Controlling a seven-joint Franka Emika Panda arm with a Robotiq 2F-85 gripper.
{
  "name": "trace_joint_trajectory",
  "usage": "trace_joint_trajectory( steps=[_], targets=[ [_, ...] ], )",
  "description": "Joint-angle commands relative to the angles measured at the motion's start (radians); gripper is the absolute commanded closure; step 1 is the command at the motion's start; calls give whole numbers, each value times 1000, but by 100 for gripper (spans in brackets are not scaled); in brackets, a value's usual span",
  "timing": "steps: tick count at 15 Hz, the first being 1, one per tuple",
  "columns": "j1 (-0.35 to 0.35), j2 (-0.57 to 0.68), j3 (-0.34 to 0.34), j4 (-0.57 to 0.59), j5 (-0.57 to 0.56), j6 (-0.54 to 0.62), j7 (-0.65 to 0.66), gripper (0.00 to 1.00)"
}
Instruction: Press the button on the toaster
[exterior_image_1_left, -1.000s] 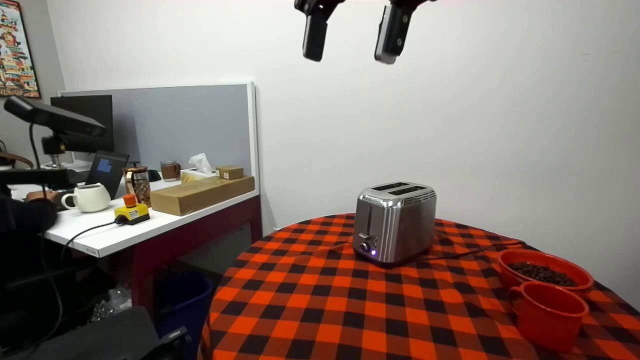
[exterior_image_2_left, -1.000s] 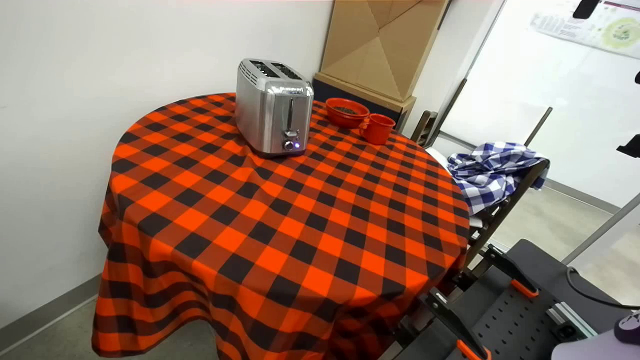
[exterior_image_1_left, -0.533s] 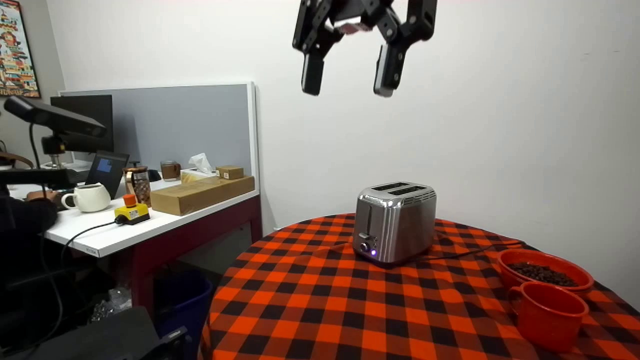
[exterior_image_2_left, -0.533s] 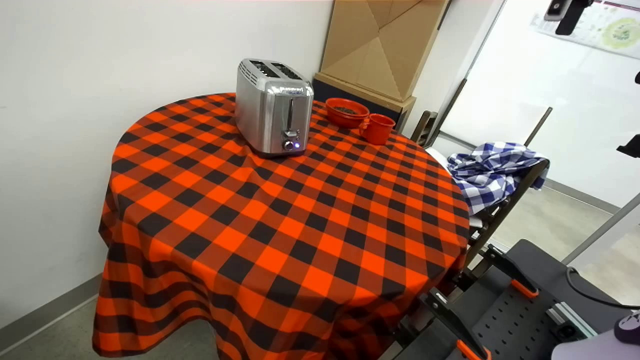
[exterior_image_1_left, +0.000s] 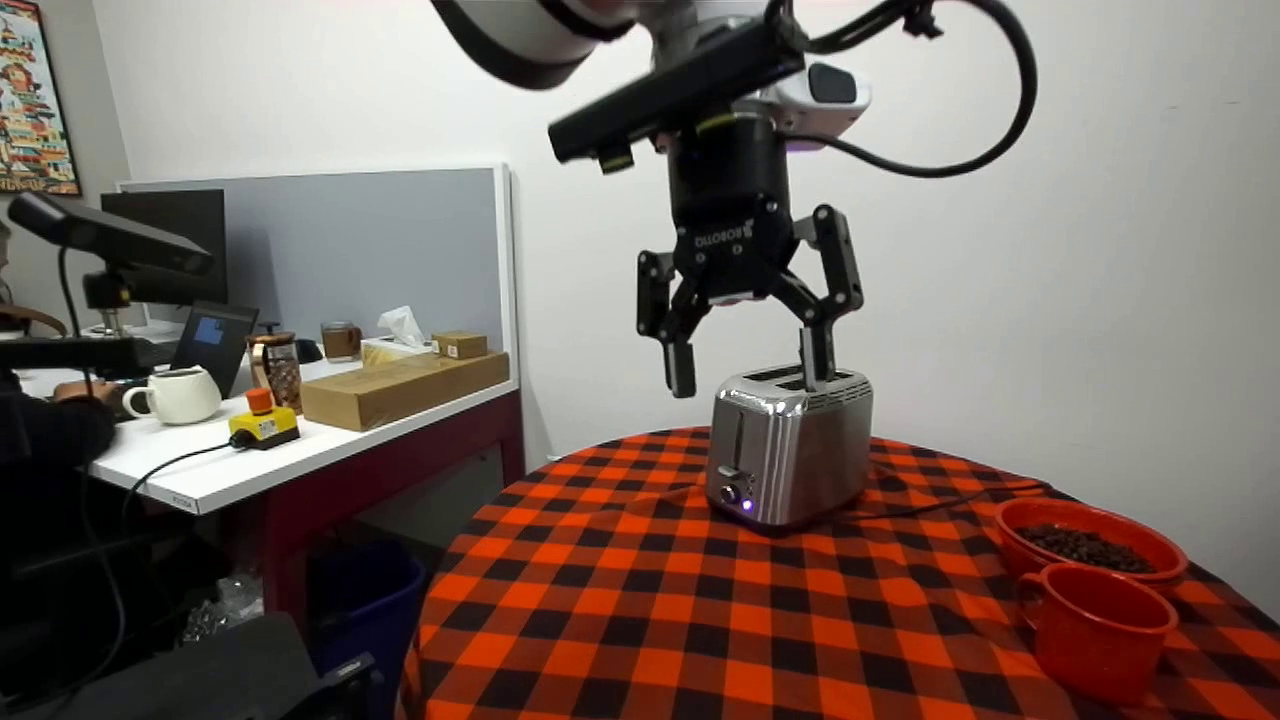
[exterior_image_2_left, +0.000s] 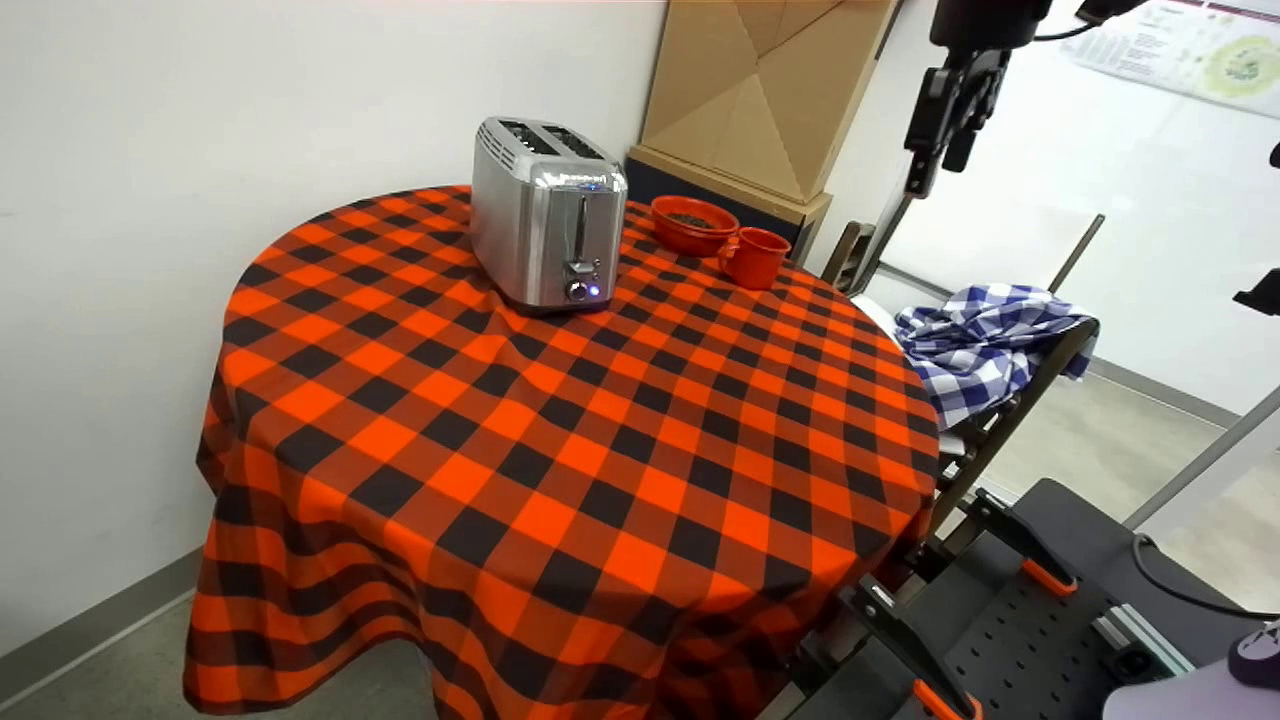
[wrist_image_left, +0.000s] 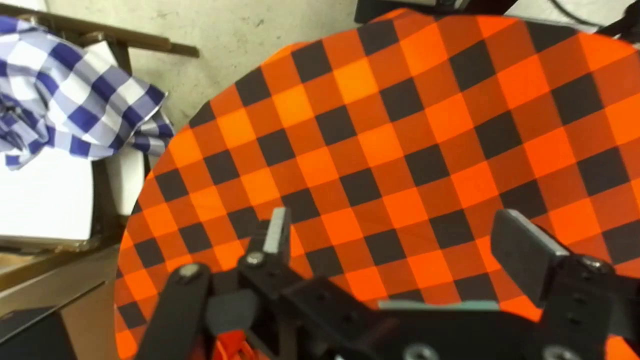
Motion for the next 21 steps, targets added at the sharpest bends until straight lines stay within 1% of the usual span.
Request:
trace_joint_trajectory(
  steps=[1, 4, 6, 8, 10, 13, 17, 19, 21],
  targets=[
    [-26, 81, 33, -48, -185, 256, 139, 0],
    [-58, 150, 42, -75, -392, 465, 323, 0],
    [-66, 186, 37, -82, -510, 575, 462, 0],
    [-73, 219, 33, -84, -590, 672, 581, 0],
    [-77, 257, 29, -72, -655, 745, 673, 0],
    [-84, 313, 21, -46, -756, 804, 786, 0],
    [-90, 396, 5, 8, -869, 834, 903, 0],
    [-89, 446, 3, 40, -878, 853, 924, 0],
    [-88, 504, 8, 73, -843, 888, 907, 0]
  ],
)
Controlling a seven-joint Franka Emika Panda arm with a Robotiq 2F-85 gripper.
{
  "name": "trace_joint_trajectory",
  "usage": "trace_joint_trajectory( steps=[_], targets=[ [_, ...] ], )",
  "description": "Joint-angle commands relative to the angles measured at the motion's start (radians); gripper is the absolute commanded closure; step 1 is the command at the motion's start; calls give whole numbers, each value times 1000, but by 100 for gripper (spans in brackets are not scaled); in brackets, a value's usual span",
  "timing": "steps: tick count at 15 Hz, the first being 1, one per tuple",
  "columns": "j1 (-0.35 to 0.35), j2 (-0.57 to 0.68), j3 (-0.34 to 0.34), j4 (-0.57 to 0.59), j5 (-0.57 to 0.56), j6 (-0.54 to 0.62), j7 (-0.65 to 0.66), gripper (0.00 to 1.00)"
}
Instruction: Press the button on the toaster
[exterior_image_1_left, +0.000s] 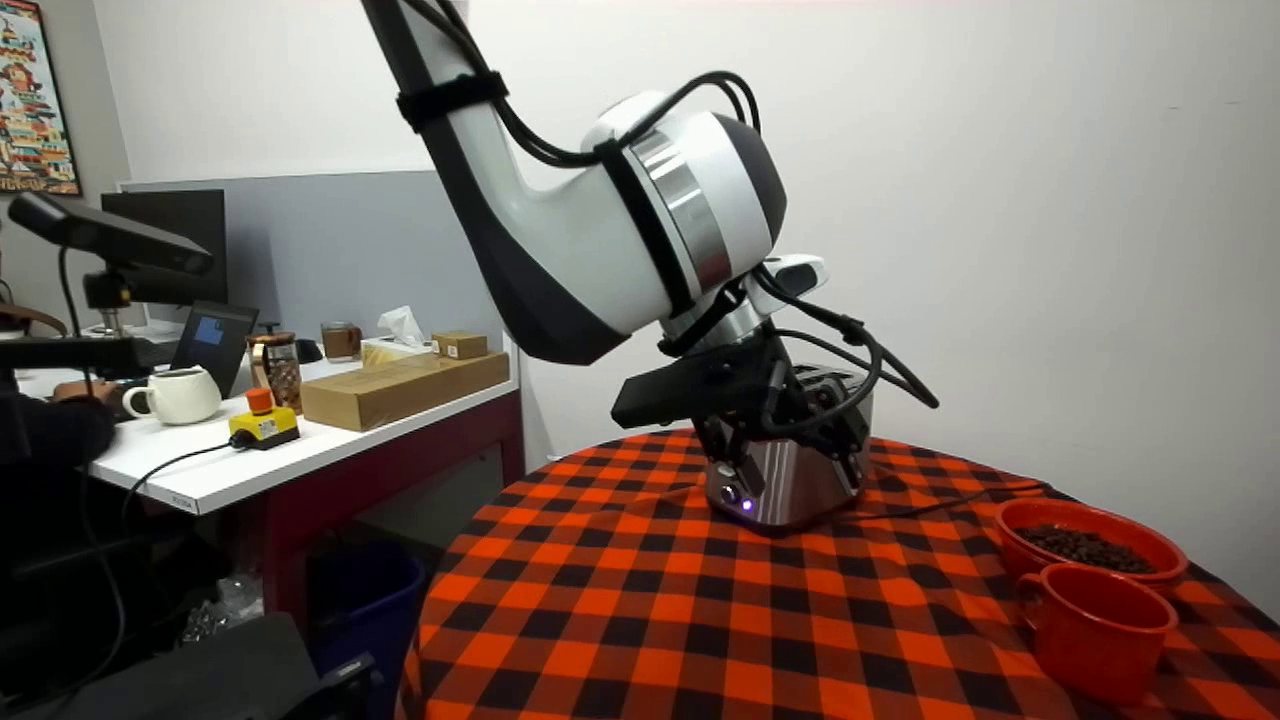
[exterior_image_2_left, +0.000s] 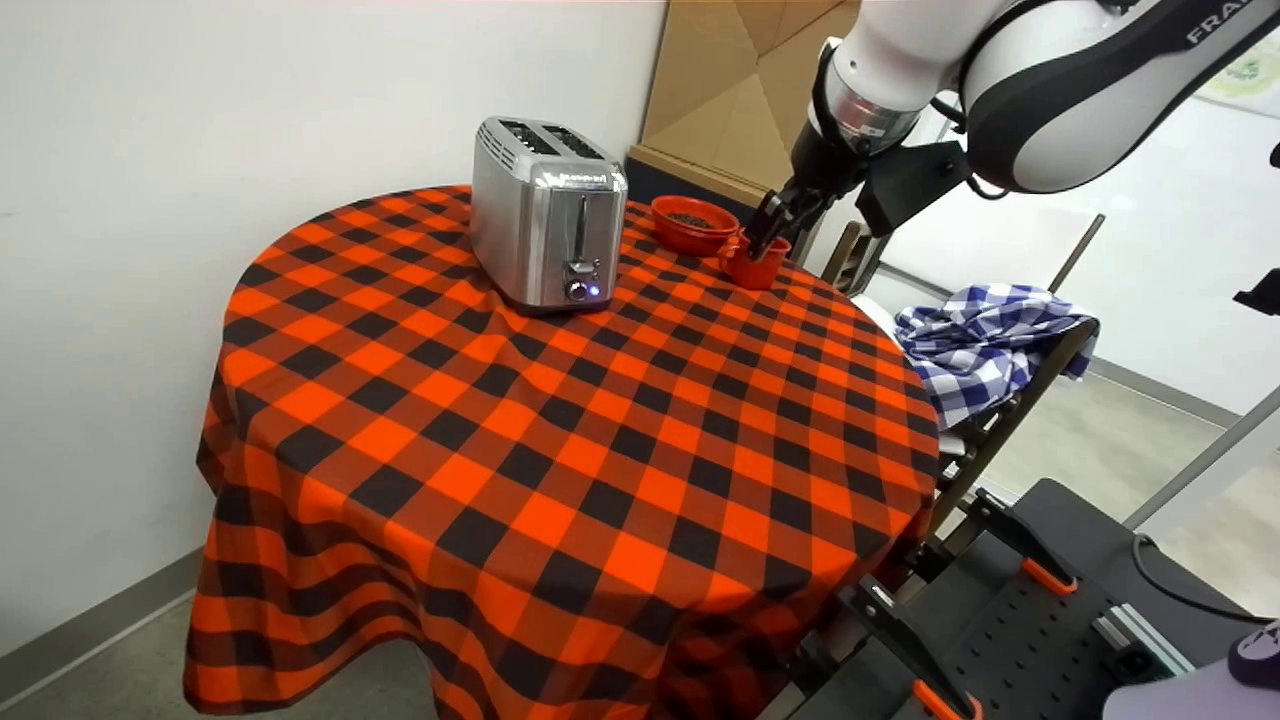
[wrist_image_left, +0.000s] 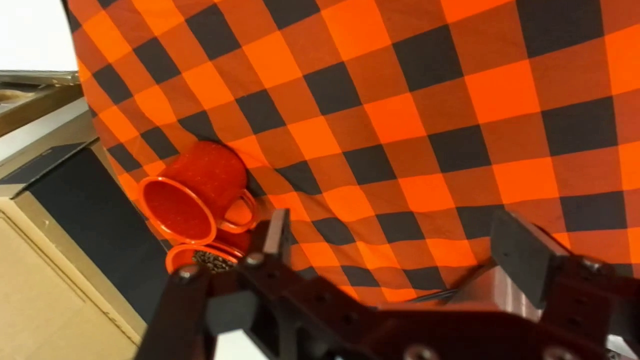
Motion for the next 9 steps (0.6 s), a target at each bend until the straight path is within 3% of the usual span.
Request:
trace_joint_trajectory(
  steps=[1, 9],
  targets=[
    [-2, 125, 3, 86, 8, 79, 14, 0],
    [-16, 325, 83, 222, 120, 134, -43, 0]
  ],
)
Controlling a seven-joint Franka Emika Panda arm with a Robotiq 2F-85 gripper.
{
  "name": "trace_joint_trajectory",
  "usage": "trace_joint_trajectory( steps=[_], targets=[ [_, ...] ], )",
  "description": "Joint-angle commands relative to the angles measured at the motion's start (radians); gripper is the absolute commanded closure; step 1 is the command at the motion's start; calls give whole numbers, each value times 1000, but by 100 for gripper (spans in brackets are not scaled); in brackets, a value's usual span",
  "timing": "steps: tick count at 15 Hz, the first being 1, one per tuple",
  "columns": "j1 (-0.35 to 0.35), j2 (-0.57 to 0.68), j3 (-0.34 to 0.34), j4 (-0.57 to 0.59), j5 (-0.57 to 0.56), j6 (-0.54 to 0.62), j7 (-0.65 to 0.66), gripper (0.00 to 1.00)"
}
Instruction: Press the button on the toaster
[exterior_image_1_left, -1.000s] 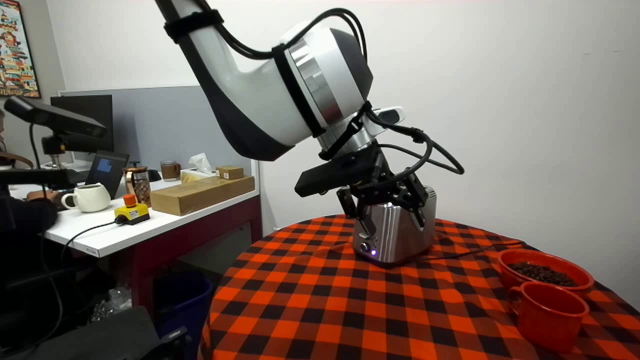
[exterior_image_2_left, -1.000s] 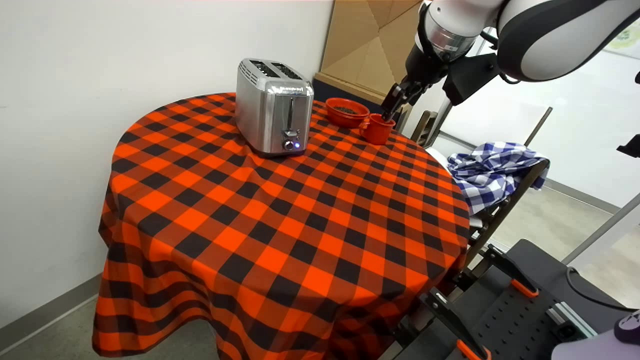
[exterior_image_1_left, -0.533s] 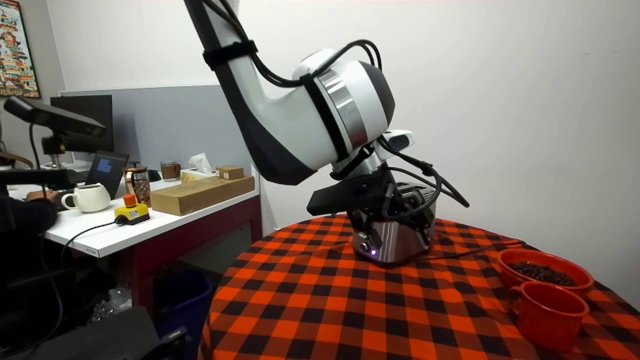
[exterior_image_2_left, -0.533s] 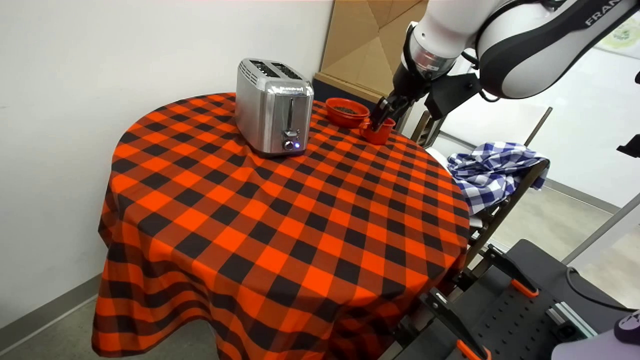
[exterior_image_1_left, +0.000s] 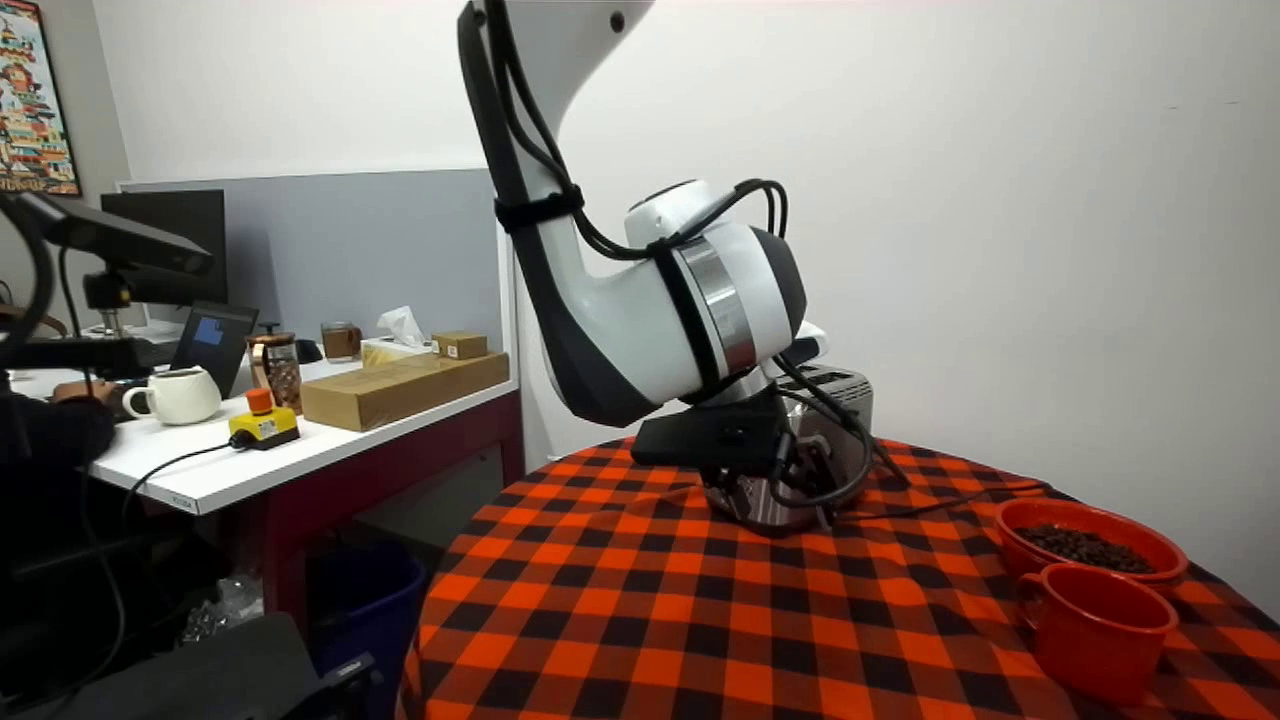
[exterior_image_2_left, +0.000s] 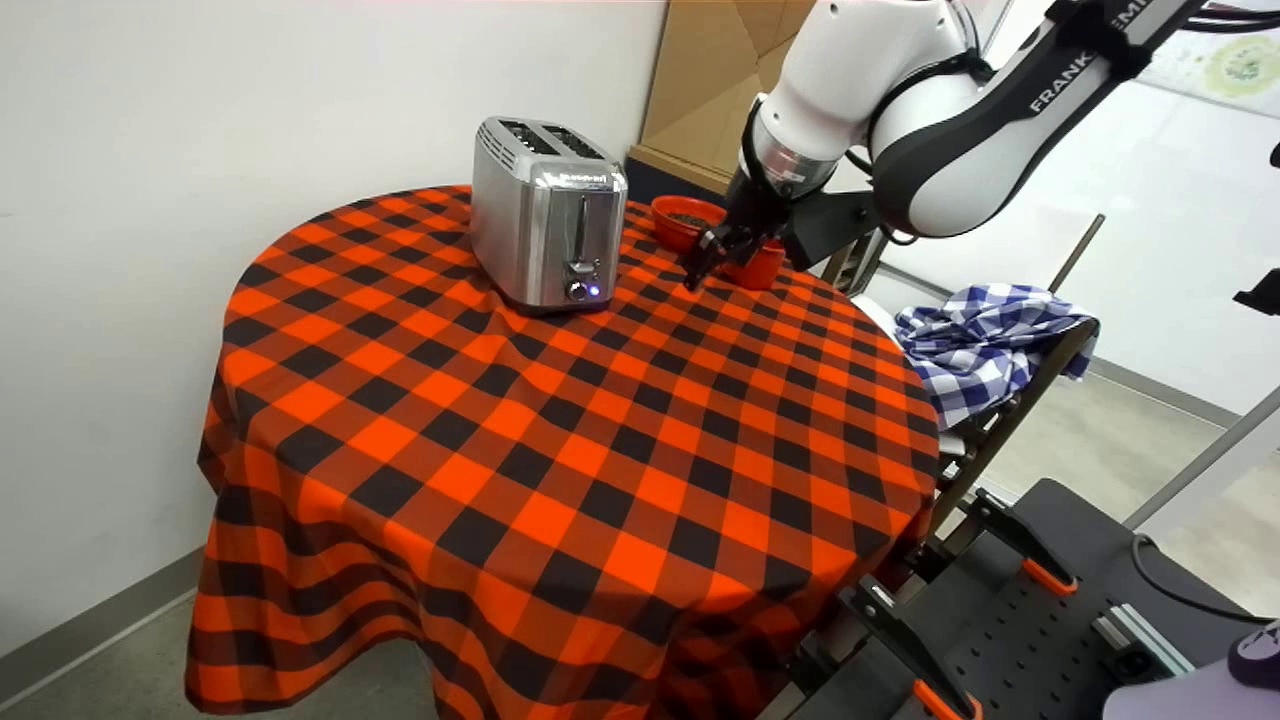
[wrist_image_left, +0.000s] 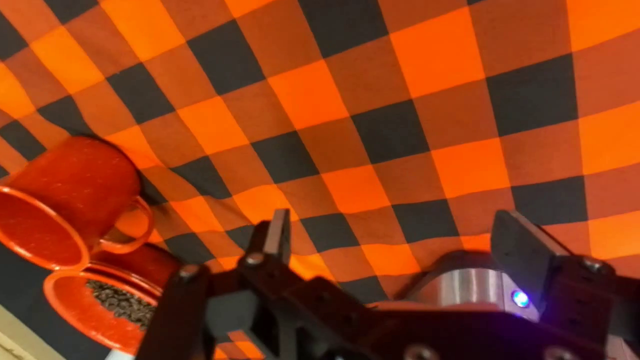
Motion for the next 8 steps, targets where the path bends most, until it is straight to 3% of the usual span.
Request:
trace_joint_trajectory(
  steps=[1, 8],
  targets=[
    [-23, 97, 57, 75, 79, 41, -49, 0],
    [-46, 198, 141, 197, 152, 3, -97, 0]
  ],
)
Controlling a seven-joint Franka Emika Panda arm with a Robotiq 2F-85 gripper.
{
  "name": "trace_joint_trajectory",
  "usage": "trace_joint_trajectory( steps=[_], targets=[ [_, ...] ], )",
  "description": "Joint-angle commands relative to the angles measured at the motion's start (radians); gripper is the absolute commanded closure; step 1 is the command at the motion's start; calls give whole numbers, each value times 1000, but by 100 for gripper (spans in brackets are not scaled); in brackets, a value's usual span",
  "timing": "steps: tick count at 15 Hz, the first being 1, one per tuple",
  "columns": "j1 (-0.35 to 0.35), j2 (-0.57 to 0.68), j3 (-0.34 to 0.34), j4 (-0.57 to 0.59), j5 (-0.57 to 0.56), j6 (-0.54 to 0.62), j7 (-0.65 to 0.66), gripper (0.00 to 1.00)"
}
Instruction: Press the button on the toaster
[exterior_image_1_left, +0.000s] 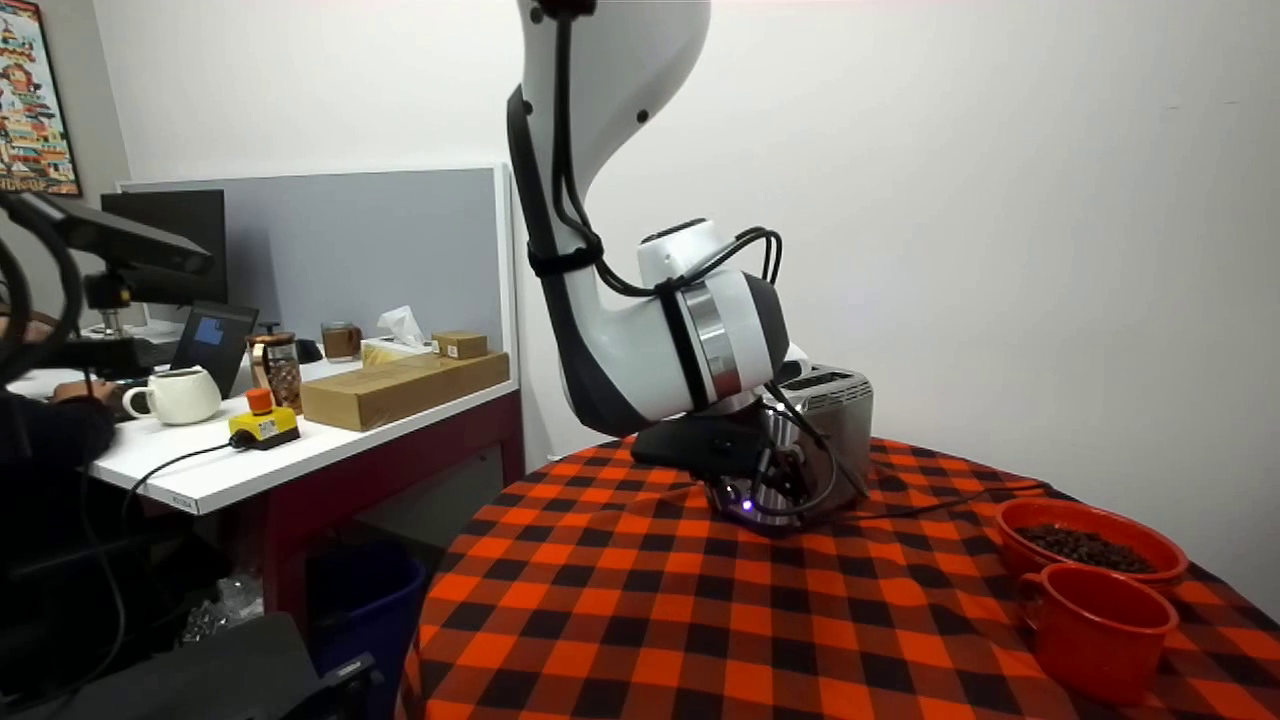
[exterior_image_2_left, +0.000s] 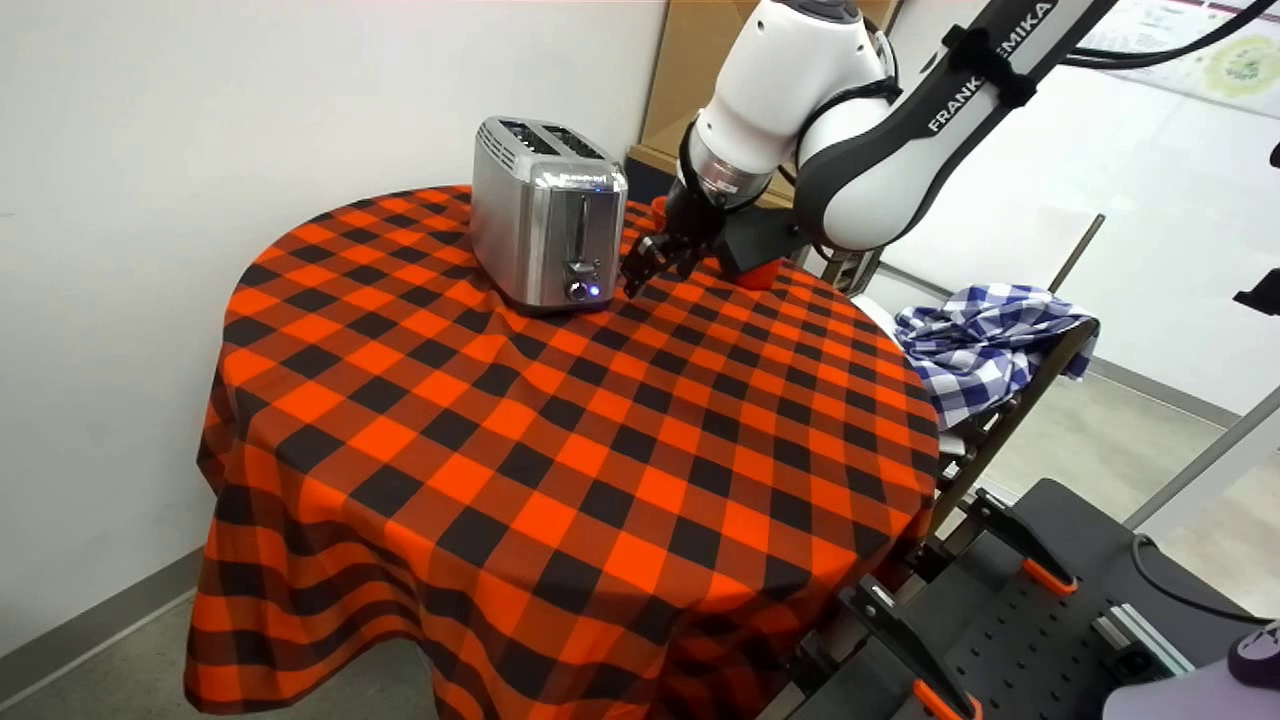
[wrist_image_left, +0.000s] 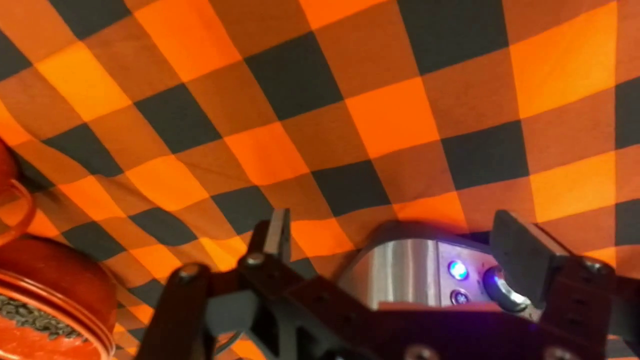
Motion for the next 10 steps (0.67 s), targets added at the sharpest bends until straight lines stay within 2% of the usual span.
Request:
trace_joint_trajectory(
  steps=[1, 7, 10],
  targets=[
    [-39, 67, 48, 83, 50, -9, -68, 0],
    [-98, 135, 125, 150, 108, -44, -152, 0],
    [-108, 158, 142, 178, 114, -70, -172, 0]
  ],
)
